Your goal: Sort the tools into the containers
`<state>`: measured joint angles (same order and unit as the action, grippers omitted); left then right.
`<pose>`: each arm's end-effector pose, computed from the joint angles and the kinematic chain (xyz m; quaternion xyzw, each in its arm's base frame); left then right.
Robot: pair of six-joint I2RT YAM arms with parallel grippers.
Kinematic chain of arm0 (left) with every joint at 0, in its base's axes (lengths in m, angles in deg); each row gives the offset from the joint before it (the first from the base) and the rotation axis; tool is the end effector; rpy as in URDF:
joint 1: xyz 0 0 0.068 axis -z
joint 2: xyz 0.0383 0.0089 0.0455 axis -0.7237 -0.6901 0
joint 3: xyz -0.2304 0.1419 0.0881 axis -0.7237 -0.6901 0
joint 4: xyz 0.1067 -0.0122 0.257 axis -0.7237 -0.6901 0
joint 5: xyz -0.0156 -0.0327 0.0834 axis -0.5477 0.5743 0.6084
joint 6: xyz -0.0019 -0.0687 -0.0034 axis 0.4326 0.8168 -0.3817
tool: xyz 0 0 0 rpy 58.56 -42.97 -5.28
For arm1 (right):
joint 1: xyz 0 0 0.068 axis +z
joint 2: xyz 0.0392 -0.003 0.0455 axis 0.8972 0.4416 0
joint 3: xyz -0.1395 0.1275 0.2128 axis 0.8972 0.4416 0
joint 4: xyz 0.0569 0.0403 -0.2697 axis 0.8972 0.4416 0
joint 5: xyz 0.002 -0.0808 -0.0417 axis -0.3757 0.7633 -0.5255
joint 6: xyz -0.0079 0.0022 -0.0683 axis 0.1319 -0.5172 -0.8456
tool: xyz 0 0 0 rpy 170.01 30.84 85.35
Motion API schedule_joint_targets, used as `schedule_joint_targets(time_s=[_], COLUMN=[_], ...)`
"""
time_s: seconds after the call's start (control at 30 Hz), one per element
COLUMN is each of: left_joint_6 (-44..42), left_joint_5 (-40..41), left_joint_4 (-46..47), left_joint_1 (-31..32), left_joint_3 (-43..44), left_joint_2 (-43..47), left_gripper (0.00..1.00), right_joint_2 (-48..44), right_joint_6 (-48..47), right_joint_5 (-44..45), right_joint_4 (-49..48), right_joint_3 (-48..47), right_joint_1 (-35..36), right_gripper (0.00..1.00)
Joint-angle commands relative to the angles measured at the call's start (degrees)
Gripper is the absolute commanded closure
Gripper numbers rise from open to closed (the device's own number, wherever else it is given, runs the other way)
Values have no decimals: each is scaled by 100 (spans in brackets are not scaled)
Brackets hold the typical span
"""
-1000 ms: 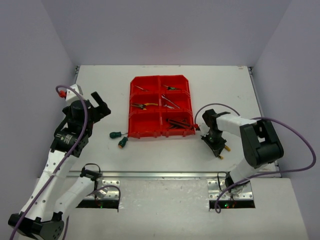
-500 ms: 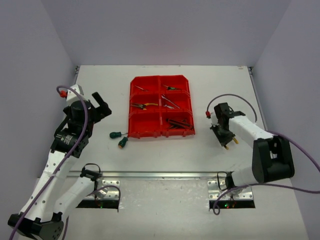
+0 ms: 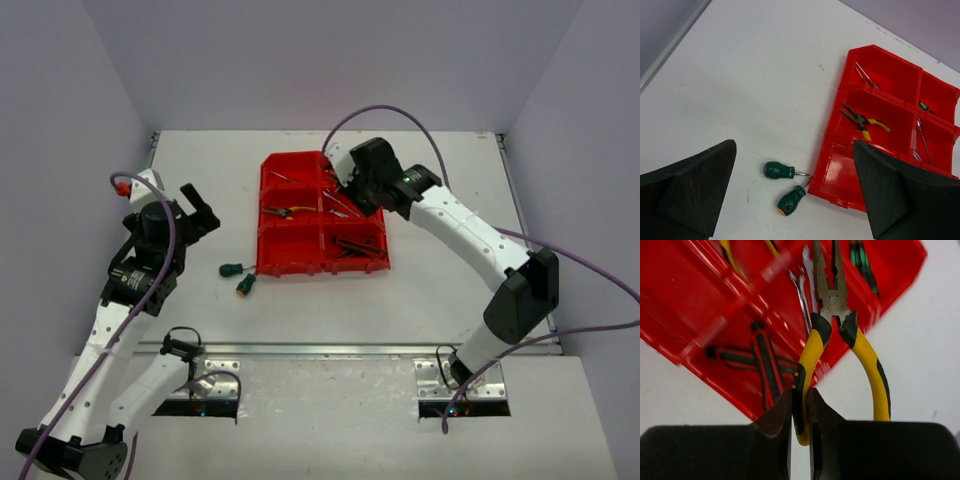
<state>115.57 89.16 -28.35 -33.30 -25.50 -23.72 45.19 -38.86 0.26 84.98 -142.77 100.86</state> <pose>0.1773 -0.0144 0.3527 -0.2270 0.7972 0.0131 0.5593 0.3278 0.2396 0.3205 -0.3684 0.8484 0.0280 0.3791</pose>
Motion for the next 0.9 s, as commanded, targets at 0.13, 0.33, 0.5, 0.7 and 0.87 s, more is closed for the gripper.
schedule_joint_targets(time_s=[0.13,0.33,0.5,0.7,0.87], left_joint_6=[28,36,35,19,19], left_joint_5=[357,455,447,358,364], left_joint_4=[195,172,177,195,204], left_joint_1=[-29,-55,-69,-102,-108], left_joint_3=[-85,-94,-94,-94,-109], left_joint_2=[184,177,150,109,86], left_gripper=[0,0,0,0,0], right_joint_2=[2409,3121,3114,3150,2900], right_joint_6=[-1180,-1399,-1454,-1304,-1317], right_joint_5=[-763,-1076,-1099,-991,-879], right_joint_4=[-72,-417,-653,-723,-761], right_joint_3=[-2757,-3091,-2655,-2654,-2283], right_joint_1=[501,632,633,478,468], right_gripper=[100,100,100,75,54])
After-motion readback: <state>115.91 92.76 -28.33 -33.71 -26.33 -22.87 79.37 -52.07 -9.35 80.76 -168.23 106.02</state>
